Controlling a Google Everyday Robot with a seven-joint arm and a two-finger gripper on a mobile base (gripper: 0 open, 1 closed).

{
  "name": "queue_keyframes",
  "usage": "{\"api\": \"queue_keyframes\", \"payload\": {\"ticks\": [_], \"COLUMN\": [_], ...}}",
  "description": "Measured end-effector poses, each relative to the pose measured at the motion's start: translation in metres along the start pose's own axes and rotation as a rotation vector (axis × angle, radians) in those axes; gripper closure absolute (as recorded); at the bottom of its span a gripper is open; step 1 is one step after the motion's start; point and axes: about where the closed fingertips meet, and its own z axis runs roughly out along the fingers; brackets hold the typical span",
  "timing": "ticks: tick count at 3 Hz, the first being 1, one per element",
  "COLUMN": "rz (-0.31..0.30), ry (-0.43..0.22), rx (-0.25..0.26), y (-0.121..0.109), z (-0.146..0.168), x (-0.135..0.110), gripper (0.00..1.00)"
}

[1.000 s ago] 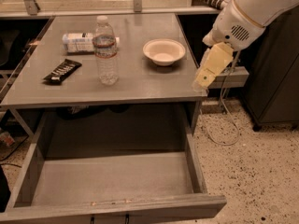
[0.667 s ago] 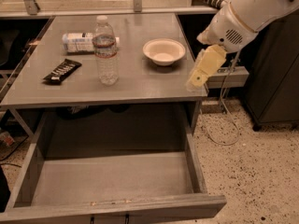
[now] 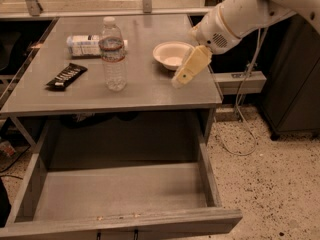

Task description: Place water bottle into top drawer

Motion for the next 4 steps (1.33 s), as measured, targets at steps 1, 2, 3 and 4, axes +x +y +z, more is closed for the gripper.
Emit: {"api": "queue_keyframes", "payload": {"ticks": [1, 2, 3, 4], "rz": [0.001, -0.021, -0.053, -0.064], "ry": [-0.006, -0.066, -0.143, -0.181], "rx": [0.002, -0.023, -0.064, -0.102], "y": [-0.002, 0.002, 0.001, 0.002], "z": [0.003, 0.02, 0.051, 0.075], "x": [-0.001, -0.01, -0.038, -0.054], "gripper": [0.0, 0.0, 0.0, 0.0]}}
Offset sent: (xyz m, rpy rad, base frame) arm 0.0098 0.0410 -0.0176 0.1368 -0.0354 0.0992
